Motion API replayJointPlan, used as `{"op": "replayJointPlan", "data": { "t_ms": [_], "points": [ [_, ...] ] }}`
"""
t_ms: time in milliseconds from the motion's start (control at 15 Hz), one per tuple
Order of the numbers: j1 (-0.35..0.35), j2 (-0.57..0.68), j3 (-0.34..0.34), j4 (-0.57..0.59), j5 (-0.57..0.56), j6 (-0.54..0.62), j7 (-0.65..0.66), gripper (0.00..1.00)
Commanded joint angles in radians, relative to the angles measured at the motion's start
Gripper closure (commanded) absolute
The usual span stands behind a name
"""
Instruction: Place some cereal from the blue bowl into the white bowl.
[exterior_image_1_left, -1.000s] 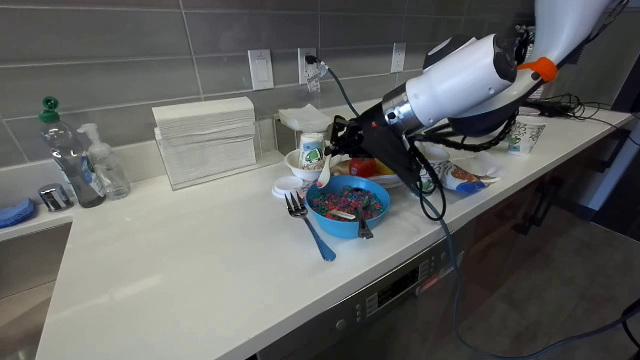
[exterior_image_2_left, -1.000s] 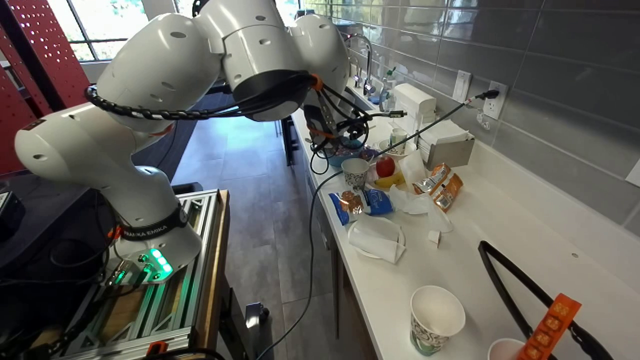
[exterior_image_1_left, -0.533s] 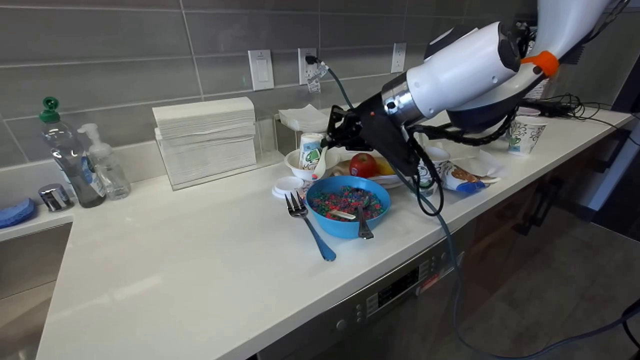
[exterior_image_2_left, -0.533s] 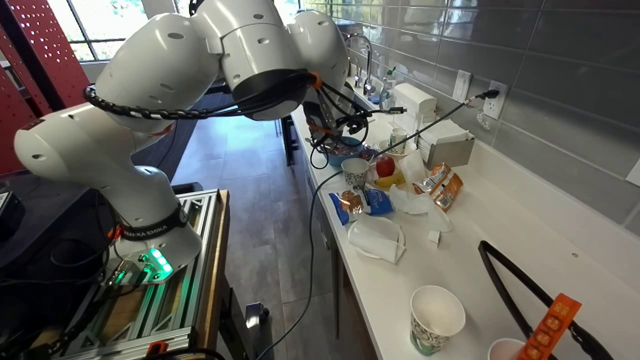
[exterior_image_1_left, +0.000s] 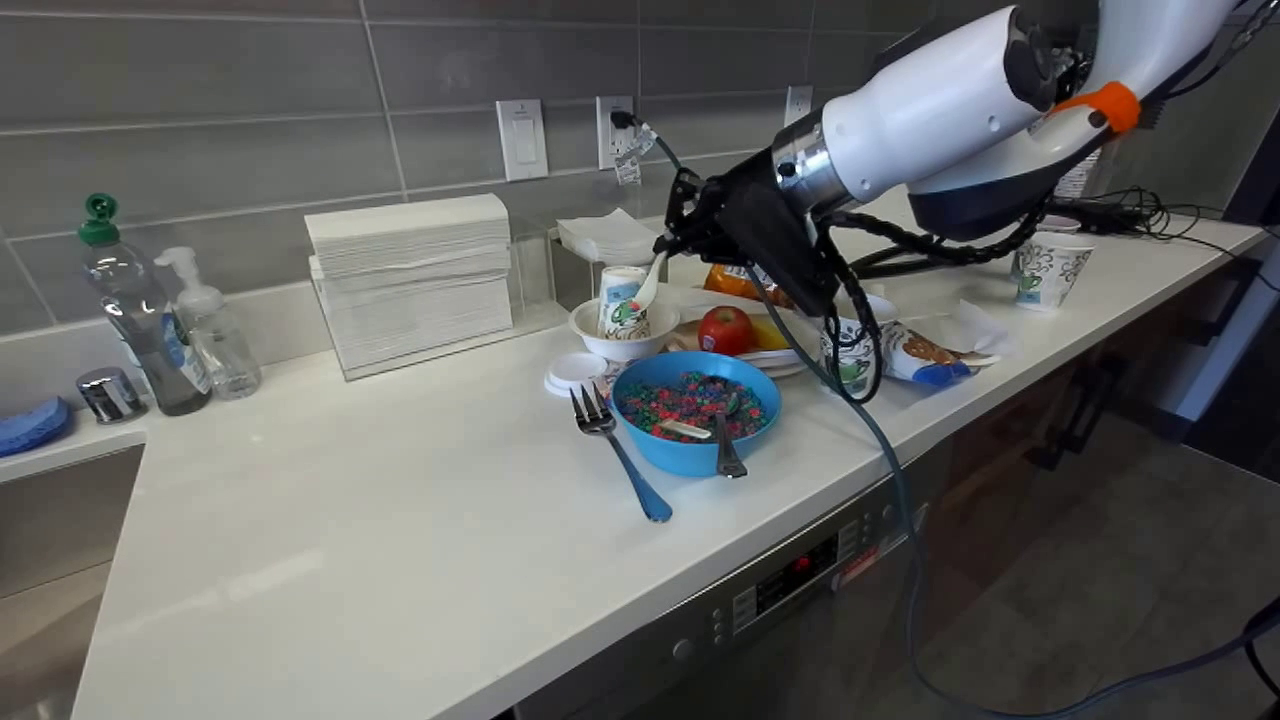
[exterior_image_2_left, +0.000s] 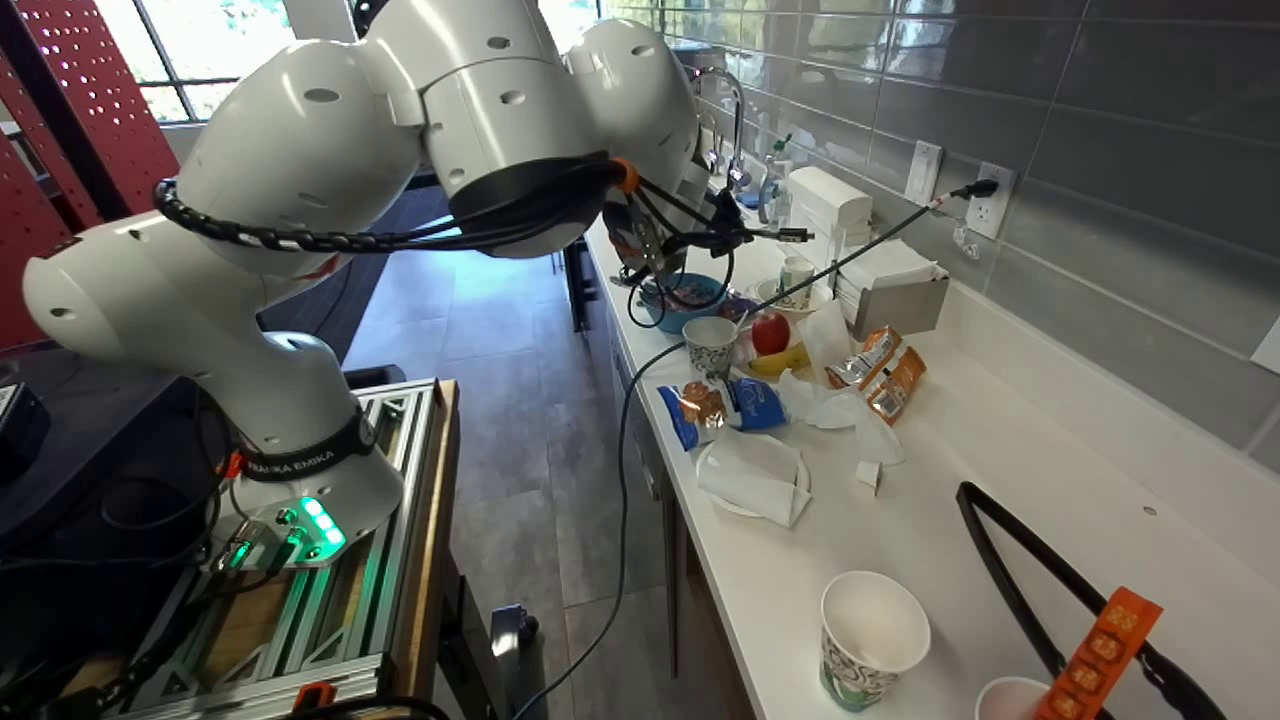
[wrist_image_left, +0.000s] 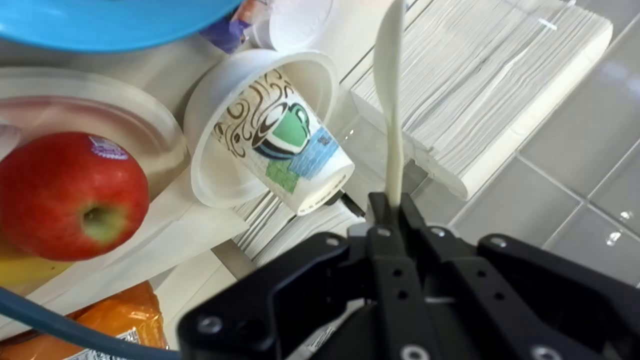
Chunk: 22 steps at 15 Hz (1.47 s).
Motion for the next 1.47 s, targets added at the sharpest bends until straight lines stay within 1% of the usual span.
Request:
{"op": "replayJointPlan", "data": {
  "t_ms": [0, 267, 467, 933, 1400],
  "points": [
    [-0.069, 0.038, 0.061, -0.051, -0.009, -0.095, 0.032, 0.99],
    [-0.112, 0.077, 0.095, -0.077, -0.009, -0.187, 0.031, 0.99],
    [-0.124, 0.111, 0.089, -0.088, -0.010, -0.240, 0.031, 0.99],
    [-0.104, 0.146, 0.067, -0.063, -0.010, -0.287, 0.032, 0.99],
    [-0.092, 0.165, 0.067, -0.043, -0.010, -0.330, 0.032, 0.99]
  ]
}}
